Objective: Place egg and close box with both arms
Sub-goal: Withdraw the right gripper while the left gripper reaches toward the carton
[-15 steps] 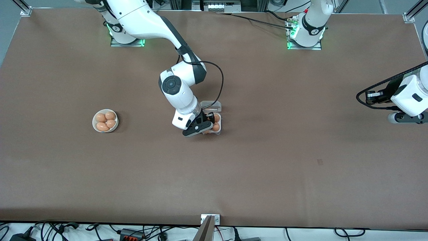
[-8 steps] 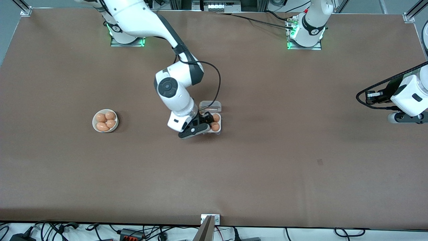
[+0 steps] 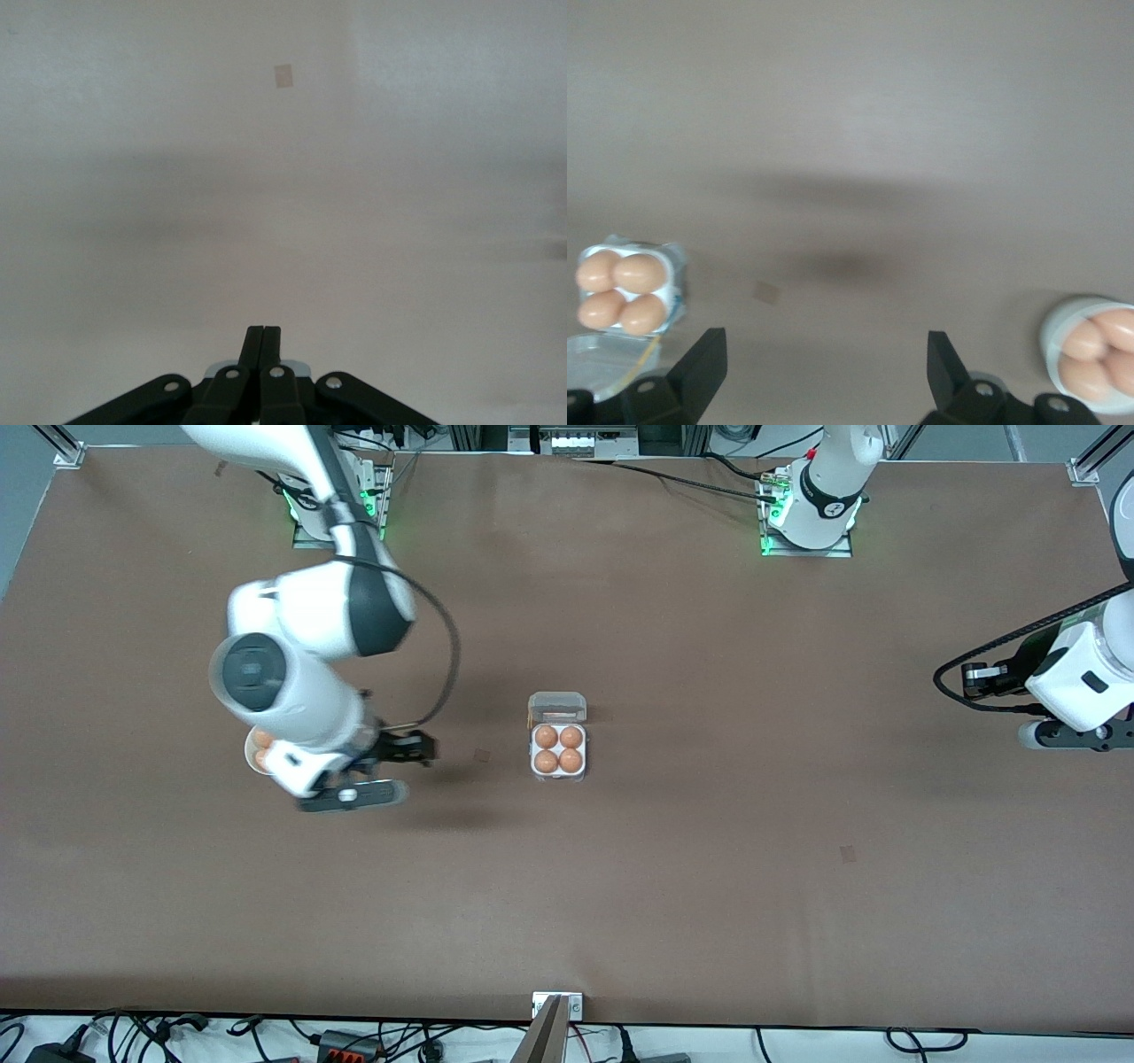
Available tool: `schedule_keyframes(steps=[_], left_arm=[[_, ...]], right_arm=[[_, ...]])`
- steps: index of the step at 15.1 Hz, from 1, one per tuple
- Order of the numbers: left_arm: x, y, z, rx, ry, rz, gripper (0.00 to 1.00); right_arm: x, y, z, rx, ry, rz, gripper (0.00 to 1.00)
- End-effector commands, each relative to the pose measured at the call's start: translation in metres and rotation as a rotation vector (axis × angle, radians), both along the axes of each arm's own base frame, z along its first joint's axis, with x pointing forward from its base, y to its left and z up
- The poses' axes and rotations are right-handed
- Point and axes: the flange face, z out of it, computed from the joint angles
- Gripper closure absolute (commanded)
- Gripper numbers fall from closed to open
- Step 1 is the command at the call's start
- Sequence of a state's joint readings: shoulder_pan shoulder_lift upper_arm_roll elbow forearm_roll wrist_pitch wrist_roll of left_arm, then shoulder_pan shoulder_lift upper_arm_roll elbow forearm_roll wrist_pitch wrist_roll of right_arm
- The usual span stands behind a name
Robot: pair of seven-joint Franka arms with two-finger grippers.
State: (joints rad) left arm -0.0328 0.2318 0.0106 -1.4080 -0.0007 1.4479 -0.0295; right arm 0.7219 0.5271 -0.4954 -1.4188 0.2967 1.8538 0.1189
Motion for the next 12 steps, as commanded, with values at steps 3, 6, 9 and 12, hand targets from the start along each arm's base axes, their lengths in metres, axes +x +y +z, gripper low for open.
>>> schedule_keyframes(steps=[3,6,9,12], left_arm=[[-0.005,-0.035,0.009,-0.07,0.034,-0.029,0.97],[-0.012,-0.066,0.009,-0.095,0.059,-0.052,0.97],[-0.02,-0.101,0.007,-0.107,0.089,-0.119,0.97],[-0.028,-0.142,0.005,-0.177,0.105,-0.164,0.97]], right_arm=[[0.009,-0.076,0.05,-0.03,-0.007,-0.114,0.0],[0.011,-0.108,0.069,-0.048,-0.001,-0.164,0.0],[0.015,-0.146,0.077,-0.057,-0.006,-0.208,0.0],[0.024,-0.167,0.092,-0.031,-0.032,-0.223,0.0]])
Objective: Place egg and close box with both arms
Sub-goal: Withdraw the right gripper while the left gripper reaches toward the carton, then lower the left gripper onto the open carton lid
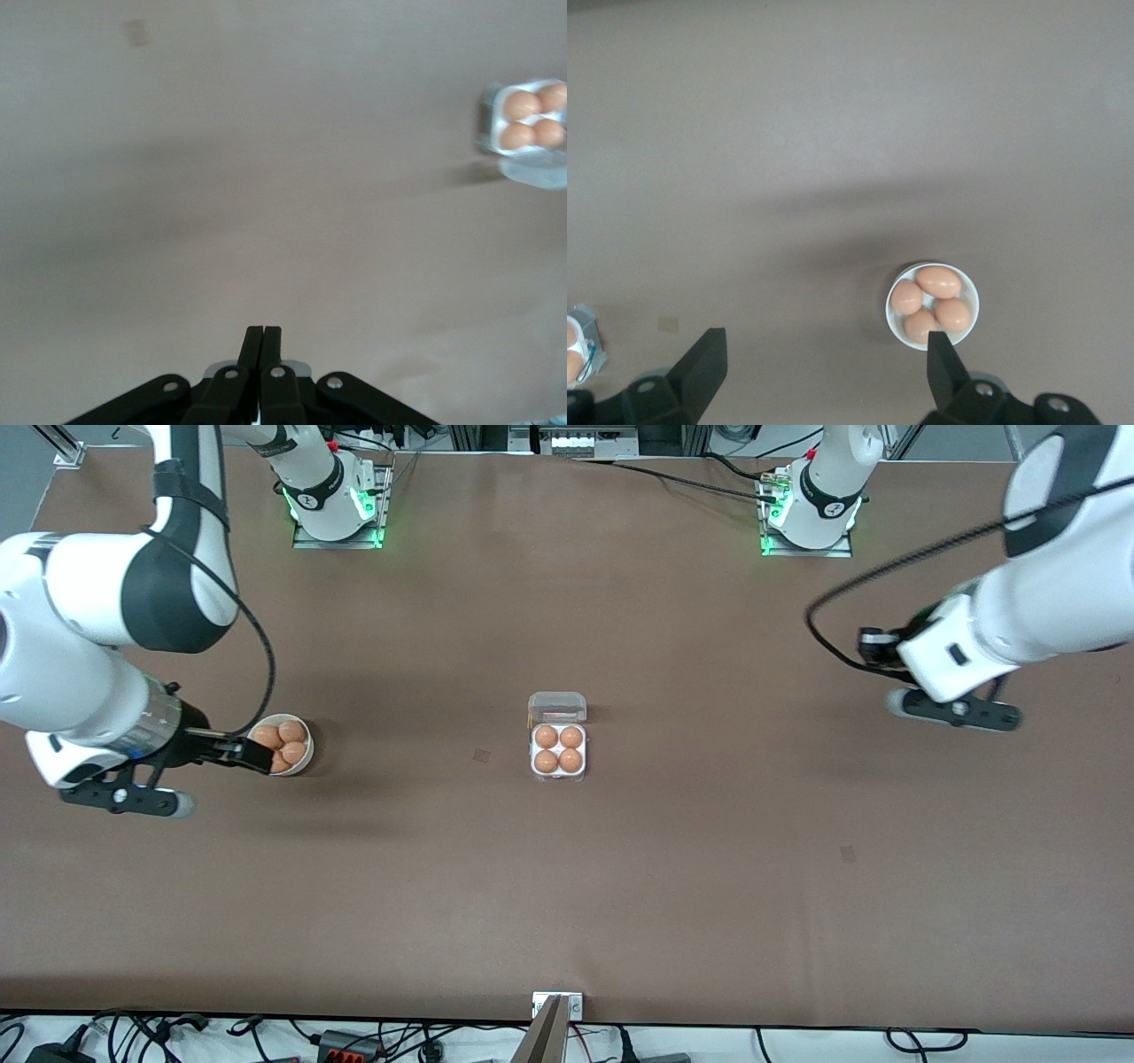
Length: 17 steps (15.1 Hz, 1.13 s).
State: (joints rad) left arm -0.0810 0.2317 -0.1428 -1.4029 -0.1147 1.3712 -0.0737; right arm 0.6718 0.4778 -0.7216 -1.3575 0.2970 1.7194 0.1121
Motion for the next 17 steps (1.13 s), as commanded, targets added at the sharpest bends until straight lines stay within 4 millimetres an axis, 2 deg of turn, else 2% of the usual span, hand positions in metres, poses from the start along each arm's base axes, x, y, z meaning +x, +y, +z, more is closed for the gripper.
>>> schedule_keyframes(steps=[1,3,5,6,8,9,10,13,14,15,17], left_arm=[[-0.006,-0.033,0.003,-0.064,0.033,-0.009,0.97],[-0.016,-0.074,-0.011,-0.067,0.072,-0.04,0.96],[-0.023,-0.106,-0.023,-0.079,0.113,-0.014,0.97],[-0.026,-0.122,-0.029,-0.074,0.129,0.01,0.97],[-0.043,-0.172,-0.045,-0.045,0.156,0.007,0.97],[-0.048,-0.19,-0.053,-0.036,0.153,0.01,0.97],[-0.053,-0.212,-0.059,-0.039,0.128,-0.002,0.97],[-0.063,-0.264,-0.091,-0.057,0.101,-0.03,0.96],[-0.072,-0.288,-0.099,-0.056,0.077,-0.003,0.96],[-0.078,-0.308,-0.11,-0.045,0.058,0.049,0.96],[-0.085,-0.338,-0.13,-0.05,0.013,0.088,0.96]], right_arm=[[0.006,-0.019,0.017,0.047,-0.007,0.018,0.0],[0.008,-0.048,0.023,0.062,-0.012,0.009,0.0],[0.0,-0.076,0.044,0.065,-0.035,0.064,0.0],[-0.004,-0.083,0.051,0.053,-0.037,0.086,0.0],[-0.014,-0.105,0.061,0.046,-0.028,0.079,0.0],[-0.019,-0.111,0.068,0.053,-0.024,0.084,0.0],[-0.023,-0.118,0.074,0.054,-0.022,0.1,0.0],[-0.033,-0.125,0.076,0.049,0.031,0.131,0.0],[-0.041,-0.125,0.085,0.044,0.036,0.124,0.0],[-0.05,-0.125,0.085,0.04,0.055,0.12,0.0],[-0.071,-0.126,0.082,0.039,0.058,0.116,0.0]])
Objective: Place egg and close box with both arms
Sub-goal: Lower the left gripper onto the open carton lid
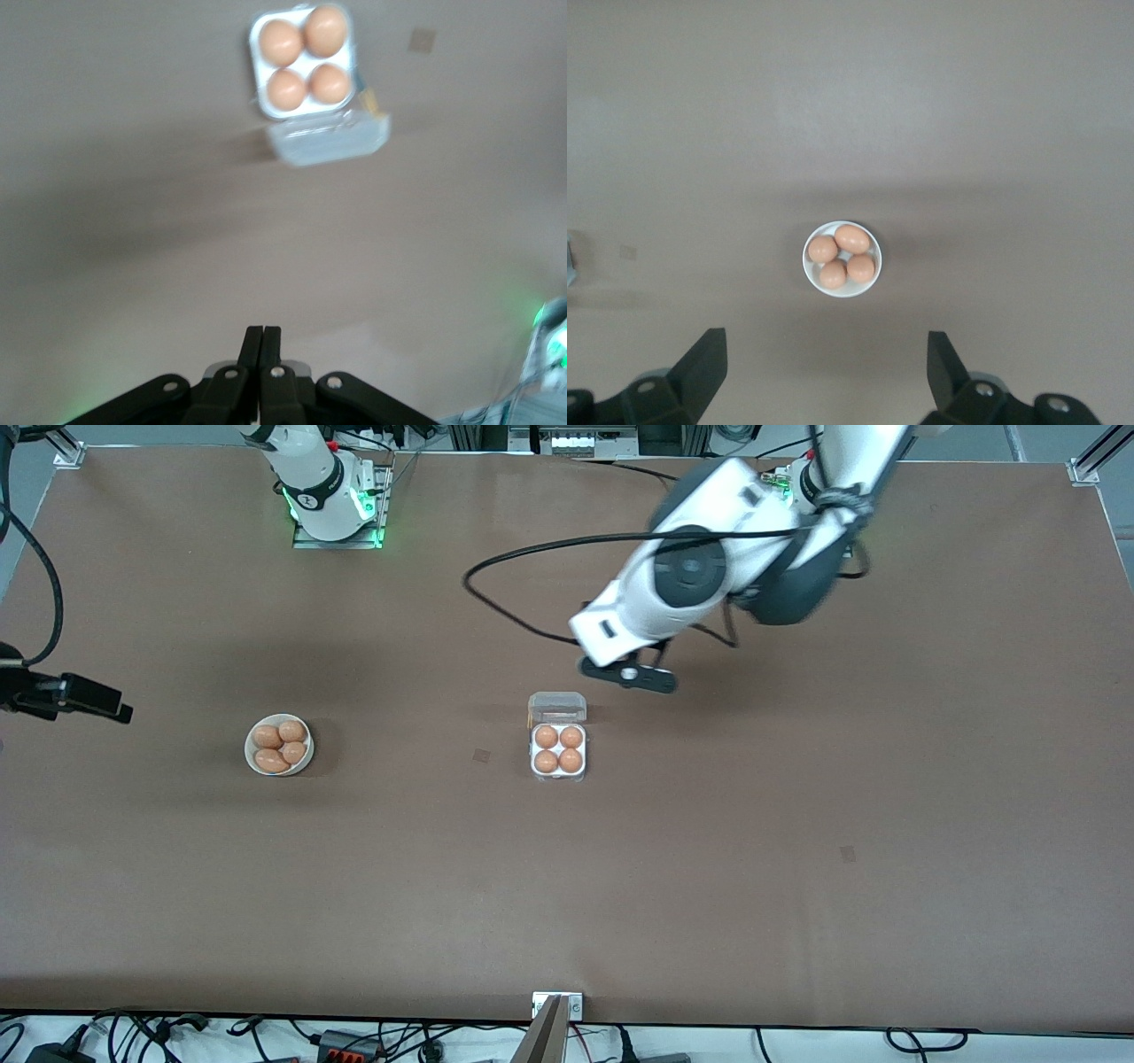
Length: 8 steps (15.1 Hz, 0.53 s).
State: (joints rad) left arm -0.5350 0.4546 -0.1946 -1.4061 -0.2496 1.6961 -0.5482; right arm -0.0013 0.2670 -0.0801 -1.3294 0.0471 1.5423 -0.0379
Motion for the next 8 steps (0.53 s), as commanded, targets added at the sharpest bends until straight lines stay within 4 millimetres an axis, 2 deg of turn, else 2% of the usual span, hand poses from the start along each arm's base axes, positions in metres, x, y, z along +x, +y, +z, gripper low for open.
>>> schedule_keyframes(steps=[1,4,6,8], left_arm=[[-0.008,-0.032,-0.02,0.002,-0.044,0.042,0.96],[-0.017,-0.043,-0.048,0.009,-0.073,0.036,0.96],[-0.013,-0.049,-0.08,0.03,-0.079,0.028,0.97],[-0.026,-0.07,-0.112,0.037,-0.068,0.036,0.97]], right_arm=[[-0.04,0.002,0.001,-0.015,0.007,0.013,0.0],[-0.056,0.004,-0.013,-0.032,-0.042,0.02,0.0],[-0.061,0.003,-0.017,-0.032,-0.044,0.017,0.0],[-0.062,0.004,-0.012,-0.031,-0.05,0.018,0.0]])
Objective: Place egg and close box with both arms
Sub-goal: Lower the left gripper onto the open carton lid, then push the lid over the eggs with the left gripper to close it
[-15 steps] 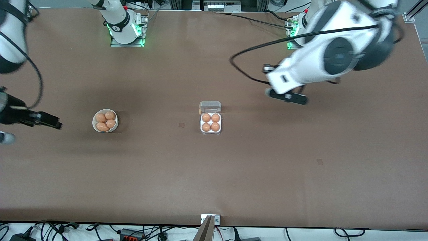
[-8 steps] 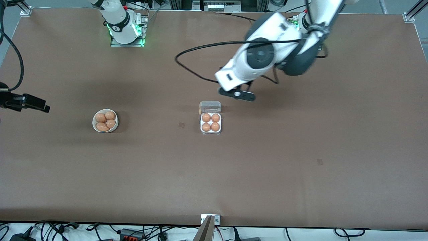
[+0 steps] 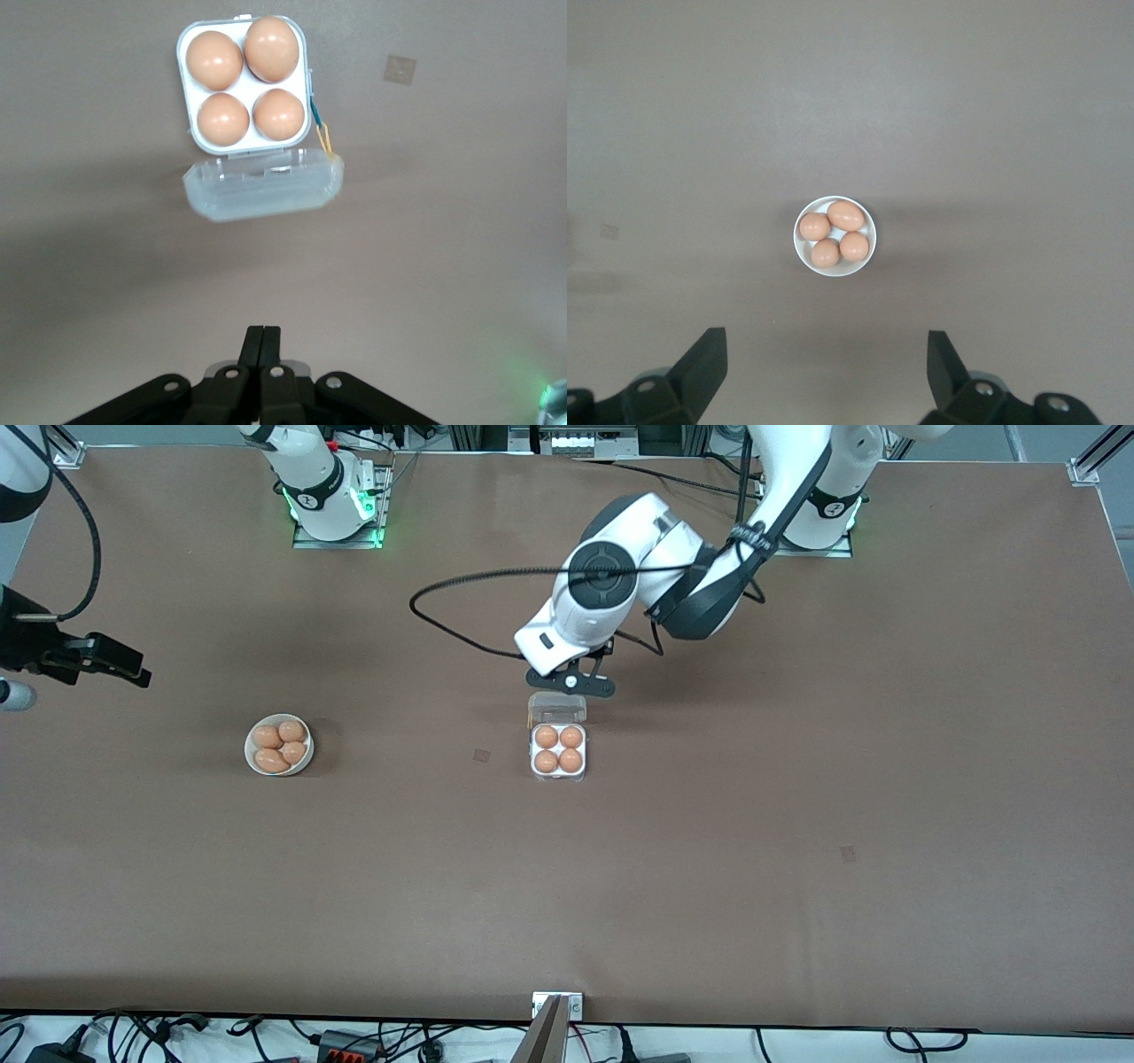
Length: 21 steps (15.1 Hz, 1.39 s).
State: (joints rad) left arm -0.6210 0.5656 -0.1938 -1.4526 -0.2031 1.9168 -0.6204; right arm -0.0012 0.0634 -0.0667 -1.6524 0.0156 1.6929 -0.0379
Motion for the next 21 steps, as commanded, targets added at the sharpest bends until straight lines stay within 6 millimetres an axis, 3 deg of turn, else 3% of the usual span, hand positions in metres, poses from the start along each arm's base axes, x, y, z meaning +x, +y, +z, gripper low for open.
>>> schedule_keyframes(steps=[1,4,6,12,17,21], left_arm=[[-0.011,-0.021,-0.044,0.036,0.002,0.01,0.98],[-0.016,-0.025,-0.062,0.056,0.014,-0.006,0.98],[-0.039,-0.043,-0.083,0.099,0.012,-0.053,0.98],[-0.03,-0.04,-0.118,0.105,0.001,-0.029,0.99],[0.003,-0.032,-0.107,0.091,-0.053,-0.02,1.0],[0.04,-0.021,-0.08,0.047,-0.1,0.033,1.0]], right_arm=[[-0.011,0.001,0.006,-0.014,-0.022,0.009,0.0],[-0.009,0.001,0.007,-0.014,-0.031,0.009,0.0],[-0.007,0.002,0.011,-0.015,-0.042,0.013,0.0],[-0.008,0.001,0.014,-0.014,-0.027,0.012,0.0],[-0.007,0.002,0.013,-0.016,-0.025,0.021,0.0],[-0.007,0.002,0.013,-0.016,-0.025,0.026,0.0]])
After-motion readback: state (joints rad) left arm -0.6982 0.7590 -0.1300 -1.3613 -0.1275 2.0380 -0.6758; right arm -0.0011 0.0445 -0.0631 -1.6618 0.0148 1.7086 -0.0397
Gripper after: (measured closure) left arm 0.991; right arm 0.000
